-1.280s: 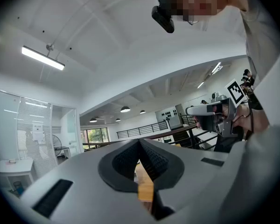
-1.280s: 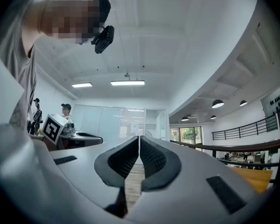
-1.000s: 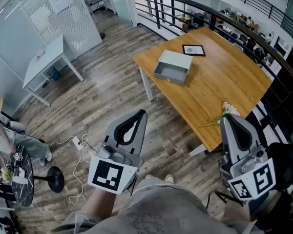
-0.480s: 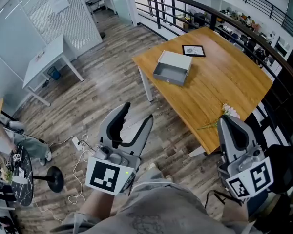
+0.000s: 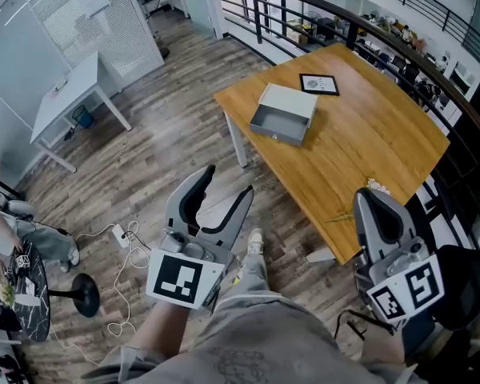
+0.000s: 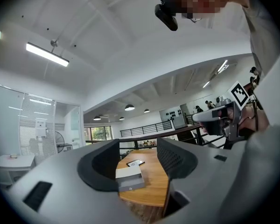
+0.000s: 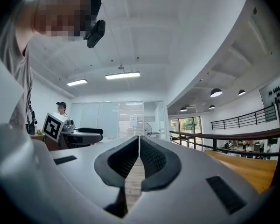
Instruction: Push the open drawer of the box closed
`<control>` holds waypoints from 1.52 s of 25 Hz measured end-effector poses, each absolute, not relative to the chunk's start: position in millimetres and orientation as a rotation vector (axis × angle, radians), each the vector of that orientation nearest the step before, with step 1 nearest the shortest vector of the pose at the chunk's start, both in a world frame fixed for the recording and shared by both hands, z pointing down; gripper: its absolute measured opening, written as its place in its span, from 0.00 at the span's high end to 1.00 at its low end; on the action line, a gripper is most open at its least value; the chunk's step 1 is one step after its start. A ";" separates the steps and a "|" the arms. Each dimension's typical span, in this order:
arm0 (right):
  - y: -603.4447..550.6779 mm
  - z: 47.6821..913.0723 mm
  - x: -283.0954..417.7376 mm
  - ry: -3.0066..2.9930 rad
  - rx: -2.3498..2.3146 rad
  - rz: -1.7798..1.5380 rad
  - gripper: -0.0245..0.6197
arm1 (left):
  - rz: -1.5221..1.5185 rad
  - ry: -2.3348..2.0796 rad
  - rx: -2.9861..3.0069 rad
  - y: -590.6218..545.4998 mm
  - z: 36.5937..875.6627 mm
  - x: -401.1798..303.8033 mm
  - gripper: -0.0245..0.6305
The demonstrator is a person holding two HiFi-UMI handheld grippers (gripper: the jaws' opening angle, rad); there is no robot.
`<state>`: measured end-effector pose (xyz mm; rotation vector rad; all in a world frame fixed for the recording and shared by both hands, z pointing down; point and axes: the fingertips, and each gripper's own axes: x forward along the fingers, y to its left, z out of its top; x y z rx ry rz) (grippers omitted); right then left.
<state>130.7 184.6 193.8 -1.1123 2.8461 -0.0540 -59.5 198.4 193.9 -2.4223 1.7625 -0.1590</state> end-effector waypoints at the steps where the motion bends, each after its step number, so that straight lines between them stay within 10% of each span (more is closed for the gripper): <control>1: 177.3 196.8 128.2 2.851 -1.119 -0.060 0.91 | -0.169 1.760 -2.431 189.9 198.3 -61.3 0.56; 38: -131.3 393.7 9.7 2.983 -1.500 -0.700 0.91 | -1.008 1.499 -3.133 -116.7 515.3 -102.2 0.59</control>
